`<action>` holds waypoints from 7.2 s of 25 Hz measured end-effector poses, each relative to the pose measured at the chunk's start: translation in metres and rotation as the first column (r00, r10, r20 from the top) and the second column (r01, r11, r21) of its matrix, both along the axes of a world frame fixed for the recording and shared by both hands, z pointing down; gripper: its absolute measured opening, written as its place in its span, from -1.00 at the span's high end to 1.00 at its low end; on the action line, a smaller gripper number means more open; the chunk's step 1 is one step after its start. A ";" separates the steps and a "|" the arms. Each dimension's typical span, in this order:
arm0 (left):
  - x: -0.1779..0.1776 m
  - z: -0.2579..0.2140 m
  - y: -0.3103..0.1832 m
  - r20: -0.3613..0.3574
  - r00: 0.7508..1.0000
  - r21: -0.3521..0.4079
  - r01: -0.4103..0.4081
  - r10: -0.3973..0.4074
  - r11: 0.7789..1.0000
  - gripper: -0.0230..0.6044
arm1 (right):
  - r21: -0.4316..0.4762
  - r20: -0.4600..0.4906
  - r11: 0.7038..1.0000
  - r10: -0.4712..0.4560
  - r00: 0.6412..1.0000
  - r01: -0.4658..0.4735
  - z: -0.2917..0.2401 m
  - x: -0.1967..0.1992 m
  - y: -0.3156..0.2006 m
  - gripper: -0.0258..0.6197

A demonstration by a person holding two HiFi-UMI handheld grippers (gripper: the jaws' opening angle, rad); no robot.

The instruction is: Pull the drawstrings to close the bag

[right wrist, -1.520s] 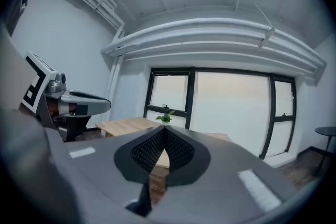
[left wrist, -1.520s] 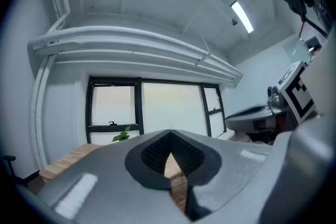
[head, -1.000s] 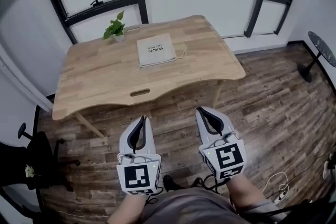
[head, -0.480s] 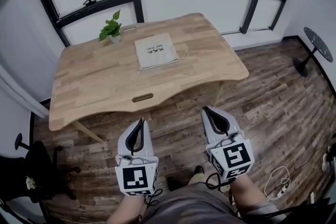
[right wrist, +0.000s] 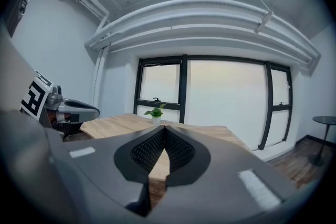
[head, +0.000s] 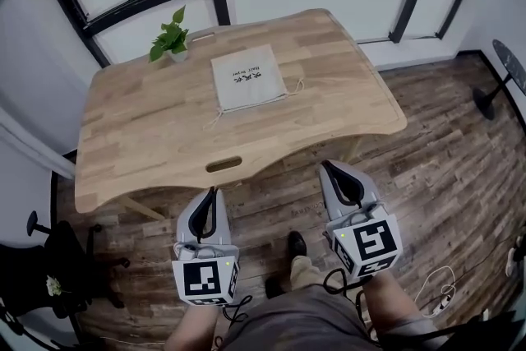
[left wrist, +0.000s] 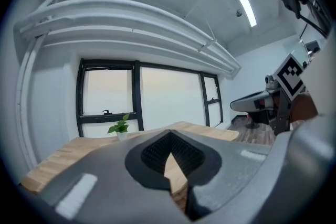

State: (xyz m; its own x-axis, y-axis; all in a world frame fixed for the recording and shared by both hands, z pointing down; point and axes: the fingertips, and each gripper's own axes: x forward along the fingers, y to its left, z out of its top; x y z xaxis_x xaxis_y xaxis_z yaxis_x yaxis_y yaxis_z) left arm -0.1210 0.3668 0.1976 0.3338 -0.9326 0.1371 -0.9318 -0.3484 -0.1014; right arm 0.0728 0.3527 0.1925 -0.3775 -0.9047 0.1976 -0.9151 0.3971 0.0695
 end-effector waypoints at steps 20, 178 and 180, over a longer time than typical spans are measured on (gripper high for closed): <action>0.044 -0.003 -0.134 0.062 0.991 -0.004 0.115 -0.115 0.993 0.93 | -0.043 0.022 0.991 -0.128 0.992 0.129 0.019 0.048 -0.144 0.83; -0.042 0.274 -0.343 0.289 0.824 -0.674 -0.187 0.488 0.715 0.14 | -0.718 -0.338 0.589 -0.762 0.553 0.371 0.278 -0.021 -0.343 0.41; -0.040 0.280 -0.344 0.281 0.813 -0.694 -0.195 0.510 0.693 0.20 | -0.725 -0.330 0.578 -0.768 0.549 0.373 0.283 -0.023 -0.343 0.41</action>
State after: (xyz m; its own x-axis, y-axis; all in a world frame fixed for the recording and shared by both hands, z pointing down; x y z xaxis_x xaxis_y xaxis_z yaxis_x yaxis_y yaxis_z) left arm -0.1612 0.0230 0.4779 0.3775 -0.4060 0.8322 -0.6340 -0.7684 -0.0873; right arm 0.0496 0.0097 0.4758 -0.3969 -0.1789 0.9002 -0.3025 0.9515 0.0558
